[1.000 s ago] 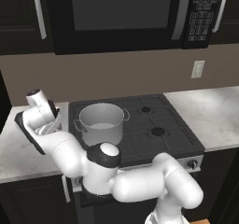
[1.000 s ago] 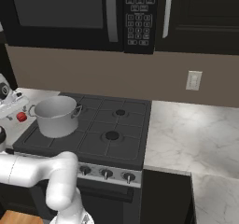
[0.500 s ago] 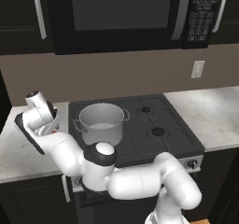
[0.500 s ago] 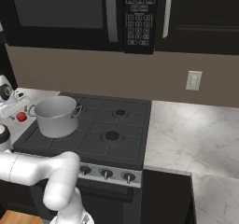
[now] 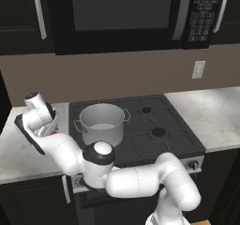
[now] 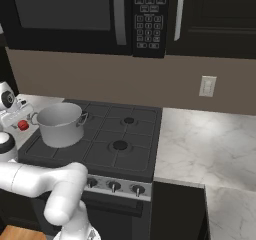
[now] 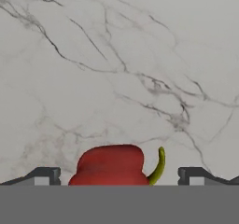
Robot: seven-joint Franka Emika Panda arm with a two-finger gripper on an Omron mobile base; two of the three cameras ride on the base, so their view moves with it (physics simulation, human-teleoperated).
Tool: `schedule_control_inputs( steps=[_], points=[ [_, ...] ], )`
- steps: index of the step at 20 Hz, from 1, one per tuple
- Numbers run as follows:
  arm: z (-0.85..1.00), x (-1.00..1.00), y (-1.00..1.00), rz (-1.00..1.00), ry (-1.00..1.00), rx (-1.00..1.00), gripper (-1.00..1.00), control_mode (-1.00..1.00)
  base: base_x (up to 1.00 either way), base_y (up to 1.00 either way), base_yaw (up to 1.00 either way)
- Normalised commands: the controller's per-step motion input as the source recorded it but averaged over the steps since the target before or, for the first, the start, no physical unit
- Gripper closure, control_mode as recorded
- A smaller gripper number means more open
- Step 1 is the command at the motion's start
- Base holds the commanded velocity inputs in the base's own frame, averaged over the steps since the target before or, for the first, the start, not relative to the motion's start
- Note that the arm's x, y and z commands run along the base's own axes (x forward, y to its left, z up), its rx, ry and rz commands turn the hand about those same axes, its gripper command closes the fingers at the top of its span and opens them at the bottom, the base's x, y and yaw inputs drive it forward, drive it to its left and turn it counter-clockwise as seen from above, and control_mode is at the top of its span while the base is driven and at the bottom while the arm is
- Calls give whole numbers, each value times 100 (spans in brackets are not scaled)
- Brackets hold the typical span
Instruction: Turn on the burner for the pot on the stove. Wait thirty seconds for the pot to heat up. Then add the bell pepper to the pot.
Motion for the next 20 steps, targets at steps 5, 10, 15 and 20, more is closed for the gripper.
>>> schedule_control_inputs(
  steps=[5, 10, 15, 20],
  points=[
    [-22, -6, 0, 0, 0, 0, -100, -100, 0, 0, 0],
    [-21, 0, -2, 0, 0, 0, -100, -100, 0, 0, 0],
    [-20, 0, 0, 0, 0, -1, 100, -100, 0, 0, 0],
    [-6, -2, 0, 0, 0, 0, 100, -100, 0, 0, 0]
  ],
)
